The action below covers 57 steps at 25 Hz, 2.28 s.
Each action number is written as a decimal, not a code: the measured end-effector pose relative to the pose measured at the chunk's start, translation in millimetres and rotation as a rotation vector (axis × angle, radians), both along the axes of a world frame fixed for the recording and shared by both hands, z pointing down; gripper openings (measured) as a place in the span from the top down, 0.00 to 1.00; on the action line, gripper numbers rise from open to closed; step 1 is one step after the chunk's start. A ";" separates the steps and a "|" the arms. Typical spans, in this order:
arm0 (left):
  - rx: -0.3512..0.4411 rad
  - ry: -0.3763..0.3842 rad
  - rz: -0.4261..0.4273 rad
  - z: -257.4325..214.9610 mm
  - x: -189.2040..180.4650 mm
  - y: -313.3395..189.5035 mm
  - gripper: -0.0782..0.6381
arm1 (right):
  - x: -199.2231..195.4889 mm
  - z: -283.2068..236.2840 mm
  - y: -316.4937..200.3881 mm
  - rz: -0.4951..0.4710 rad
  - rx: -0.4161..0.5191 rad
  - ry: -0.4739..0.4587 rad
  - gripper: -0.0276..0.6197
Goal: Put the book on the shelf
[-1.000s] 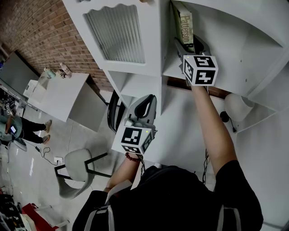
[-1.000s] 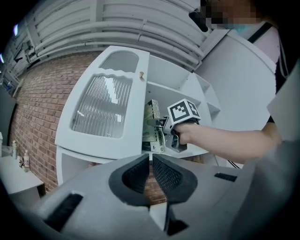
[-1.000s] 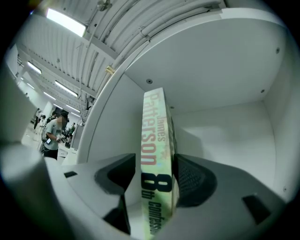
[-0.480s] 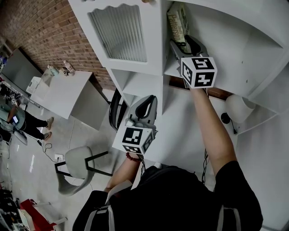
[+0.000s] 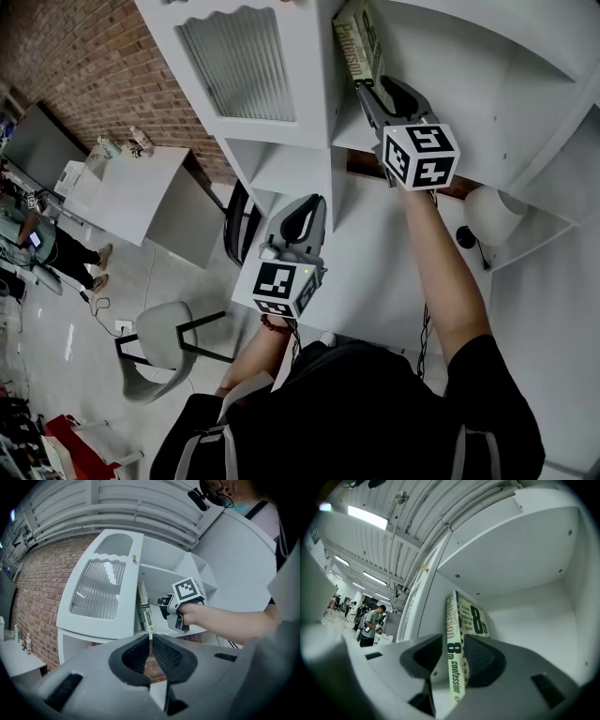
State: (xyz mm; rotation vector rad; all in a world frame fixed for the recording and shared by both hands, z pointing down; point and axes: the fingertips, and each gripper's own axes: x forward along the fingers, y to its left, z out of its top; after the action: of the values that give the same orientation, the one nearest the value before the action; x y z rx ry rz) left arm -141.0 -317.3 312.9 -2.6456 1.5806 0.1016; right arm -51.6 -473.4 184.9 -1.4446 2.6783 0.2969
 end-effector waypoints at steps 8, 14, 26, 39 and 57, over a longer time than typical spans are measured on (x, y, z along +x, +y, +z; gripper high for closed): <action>-0.003 -0.008 0.031 0.9 18.1 10.5 0.84 | 14.4 11.9 24.0 -0.024 0.010 0.018 0.88; 0.005 -0.015 0.038 0.4 25.1 16.5 0.84 | 27.9 20.9 40.9 -0.030 0.003 0.016 0.89; -0.002 -0.011 0.003 -2.9 17.2 24.5 0.84 | 43.7 33.3 84.4 -0.078 0.000 -0.017 0.89; -0.033 -0.022 0.000 10.1 19.0 33.3 0.84 | 54.0 77.2 132.1 -0.137 -0.082 -0.076 0.90; -0.093 -0.018 0.015 41.7 31.7 49.9 0.84 | 67.2 140.1 177.2 -0.148 -0.197 -0.081 0.90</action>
State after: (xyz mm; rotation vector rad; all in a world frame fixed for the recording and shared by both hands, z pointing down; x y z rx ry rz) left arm -109.3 -267.4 354.6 -2.7198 1.5981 0.0049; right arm 15.6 -296.2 324.9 -1.2627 2.7941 -0.0364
